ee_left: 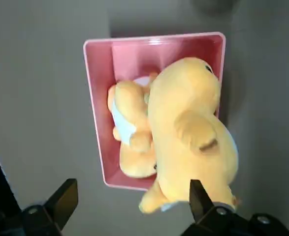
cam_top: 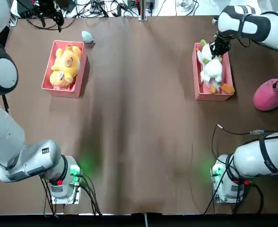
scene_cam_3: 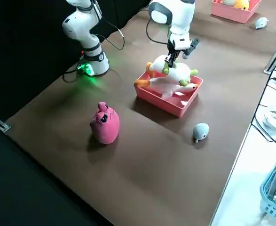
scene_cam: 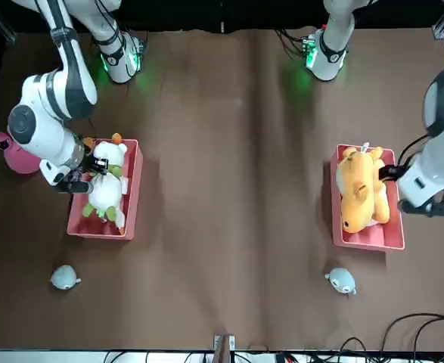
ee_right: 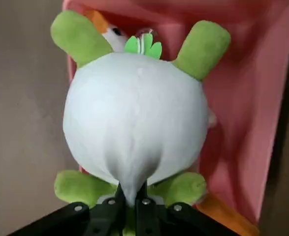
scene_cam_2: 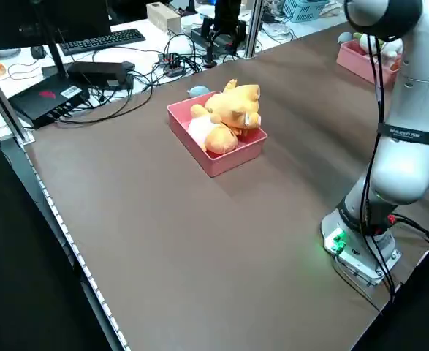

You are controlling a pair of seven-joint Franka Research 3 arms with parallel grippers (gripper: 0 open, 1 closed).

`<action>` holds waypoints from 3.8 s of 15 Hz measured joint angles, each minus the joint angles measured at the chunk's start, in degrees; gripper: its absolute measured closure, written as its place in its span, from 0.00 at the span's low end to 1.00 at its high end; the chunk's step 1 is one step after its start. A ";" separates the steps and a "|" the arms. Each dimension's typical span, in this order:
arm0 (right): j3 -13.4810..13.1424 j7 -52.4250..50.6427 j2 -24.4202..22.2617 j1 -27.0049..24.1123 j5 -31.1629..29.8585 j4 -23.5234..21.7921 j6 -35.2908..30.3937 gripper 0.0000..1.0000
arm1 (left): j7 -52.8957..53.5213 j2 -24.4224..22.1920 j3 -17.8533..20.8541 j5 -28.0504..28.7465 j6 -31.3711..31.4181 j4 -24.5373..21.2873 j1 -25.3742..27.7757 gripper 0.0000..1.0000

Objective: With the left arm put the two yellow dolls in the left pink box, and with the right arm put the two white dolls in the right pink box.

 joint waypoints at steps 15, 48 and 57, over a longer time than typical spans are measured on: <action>-0.15 -3.47 10.02 0.58 2.63 -0.57 9.83 0.91 | -6.51 -10.77 -1.11 -8.44 -11.42 0.47 1.94 0.00; -1.72 -7.98 -9.44 -5.17 -3.07 28.42 -32.71 0.01 | -7.75 -25.27 21.94 -18.20 -3.61 -13.88 -18.23 0.00; -1.40 -7.76 -9.73 -5.17 -2.95 28.14 -33.74 0.00 | -7.55 -25.27 21.91 -18.20 -3.48 -14.24 -17.91 0.00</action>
